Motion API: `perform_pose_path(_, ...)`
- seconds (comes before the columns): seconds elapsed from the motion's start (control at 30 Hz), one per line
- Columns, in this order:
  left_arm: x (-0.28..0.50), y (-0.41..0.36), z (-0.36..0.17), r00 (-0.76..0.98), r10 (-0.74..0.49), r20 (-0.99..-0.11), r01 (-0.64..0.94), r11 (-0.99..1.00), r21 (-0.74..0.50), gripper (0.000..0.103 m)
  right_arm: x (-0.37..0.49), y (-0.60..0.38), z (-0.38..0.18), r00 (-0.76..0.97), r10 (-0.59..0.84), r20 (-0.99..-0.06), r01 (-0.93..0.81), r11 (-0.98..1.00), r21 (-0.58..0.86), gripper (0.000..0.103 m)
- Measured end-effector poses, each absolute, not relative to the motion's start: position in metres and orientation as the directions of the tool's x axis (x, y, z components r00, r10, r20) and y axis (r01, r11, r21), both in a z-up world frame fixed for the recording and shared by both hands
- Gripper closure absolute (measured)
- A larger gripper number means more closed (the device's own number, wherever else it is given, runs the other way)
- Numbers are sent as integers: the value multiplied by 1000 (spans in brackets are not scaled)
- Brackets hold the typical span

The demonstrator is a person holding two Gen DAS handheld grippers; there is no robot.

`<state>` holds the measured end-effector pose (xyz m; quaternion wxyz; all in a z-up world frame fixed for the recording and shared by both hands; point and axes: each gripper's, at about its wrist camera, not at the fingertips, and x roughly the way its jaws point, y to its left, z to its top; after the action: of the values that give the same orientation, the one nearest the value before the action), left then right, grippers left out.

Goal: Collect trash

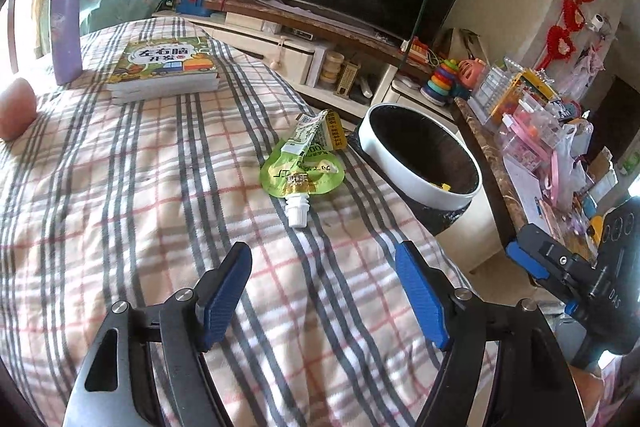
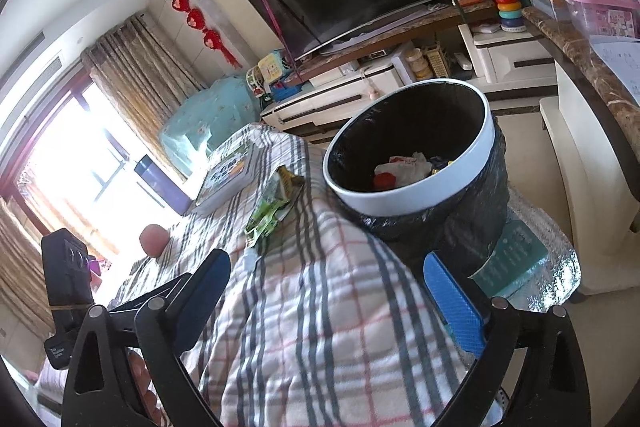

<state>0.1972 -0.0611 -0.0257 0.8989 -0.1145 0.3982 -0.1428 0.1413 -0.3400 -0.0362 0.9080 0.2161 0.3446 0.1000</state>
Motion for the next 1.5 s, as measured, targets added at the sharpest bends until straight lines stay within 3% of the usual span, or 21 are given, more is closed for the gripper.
perform_pose_path(0.43, 146, -48, -6, 723, -300, -622, 172, 951, -259, 25, 111, -317, -27, 758, 312, -573, -70, 912, 405, 3)
perform_pose_path(0.53, 126, -46, 3, 779, -247, -576, 154, 966, -206, 19, 103, -308, -17, 787, 278, -550, -92, 935, 342, 3)
perform_pose_path(0.67, 98, -43, 15, 861, -158, -483, 97, 984, -148, 1, 83, -289, 8, 867, 196, -458, -121, 975, 188, 0)
perform_pose_path(0.9, 66, -47, 8, 919, -51, -390, 29, 998, -62, 1, 54, -270, 18, 947, 101, -306, -98, 995, 26, 0)
perform_pose_path(1.5, 48, -55, -27, 944, 31, -330, -31, 1000, 7, 1, 53, -264, -17, 946, 30, -322, -44, 998, -38, 0)
